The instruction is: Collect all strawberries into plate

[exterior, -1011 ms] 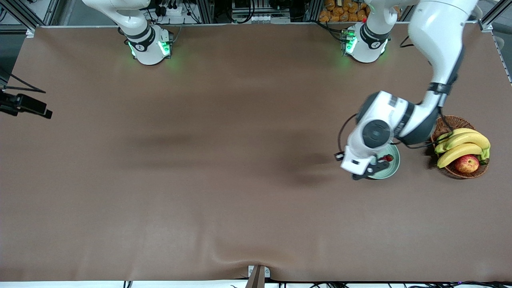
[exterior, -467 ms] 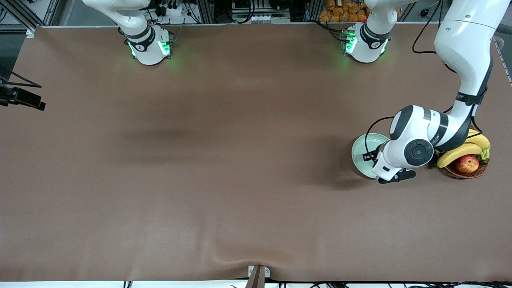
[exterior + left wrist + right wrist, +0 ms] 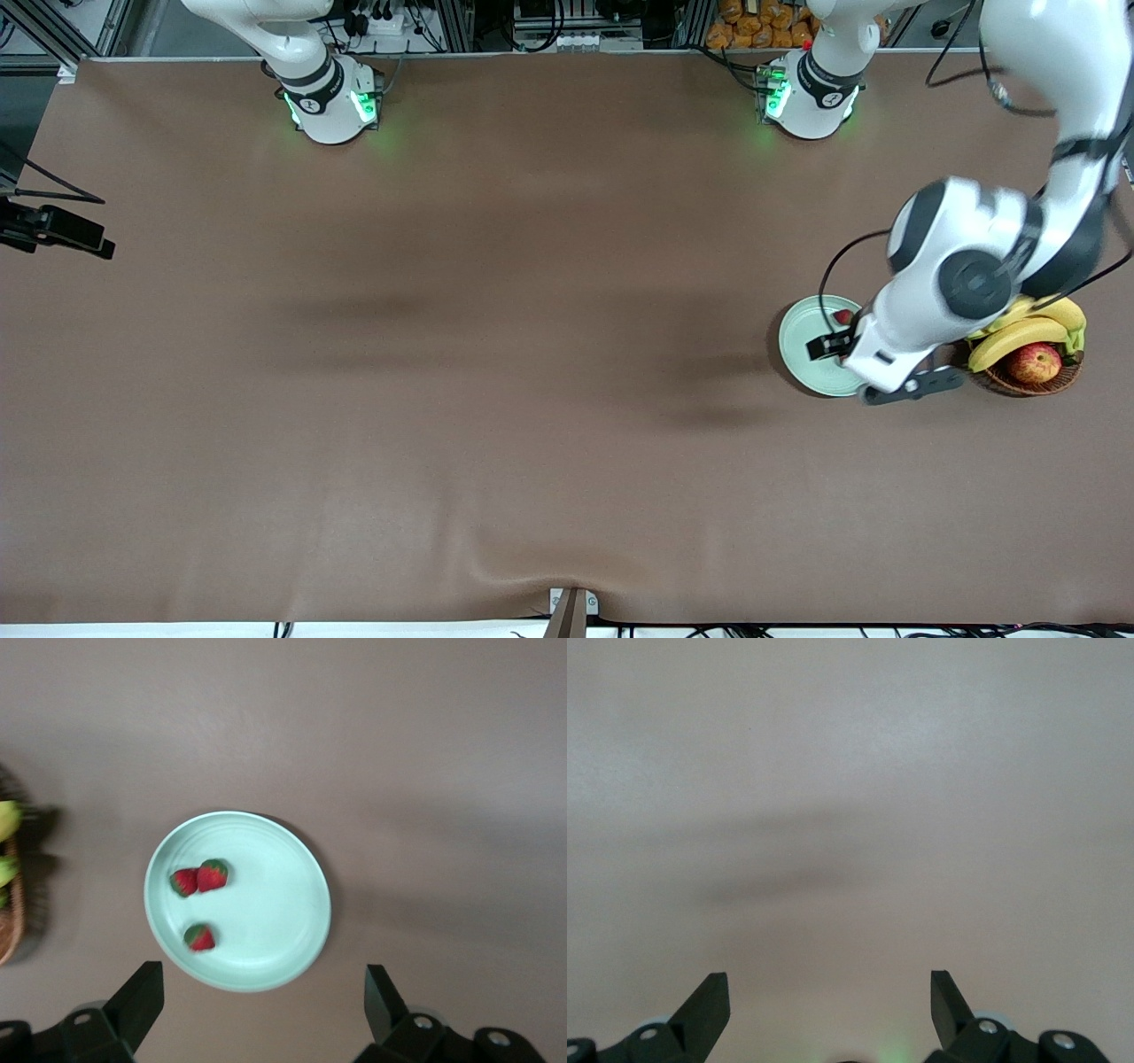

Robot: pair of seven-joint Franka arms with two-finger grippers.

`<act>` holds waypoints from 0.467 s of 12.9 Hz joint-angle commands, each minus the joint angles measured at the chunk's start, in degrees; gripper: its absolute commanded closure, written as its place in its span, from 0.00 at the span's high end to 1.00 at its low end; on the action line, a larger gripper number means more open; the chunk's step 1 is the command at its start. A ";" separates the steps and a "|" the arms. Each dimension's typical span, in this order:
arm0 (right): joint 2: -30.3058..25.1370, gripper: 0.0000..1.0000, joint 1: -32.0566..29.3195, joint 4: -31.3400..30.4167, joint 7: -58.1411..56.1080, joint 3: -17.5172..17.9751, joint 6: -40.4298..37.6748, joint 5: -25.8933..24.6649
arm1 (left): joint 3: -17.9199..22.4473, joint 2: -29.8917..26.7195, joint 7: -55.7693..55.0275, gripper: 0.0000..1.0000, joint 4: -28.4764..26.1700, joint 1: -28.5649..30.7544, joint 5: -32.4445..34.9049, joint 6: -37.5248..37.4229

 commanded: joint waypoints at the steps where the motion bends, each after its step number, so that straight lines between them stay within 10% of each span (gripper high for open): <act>1: -0.54 1.00 0.24 -0.40 0.20 0.01 0.62 0.73 | -0.27 -4.63 0.03 1.00 7.40 -0.30 -2.47 -9.28; 6: -0.28 1.00 0.15 -0.84 -0.24 -0.08 2.38 0.03 | -3.08 -10.68 0.21 1.00 13.94 0.05 -5.27 -17.58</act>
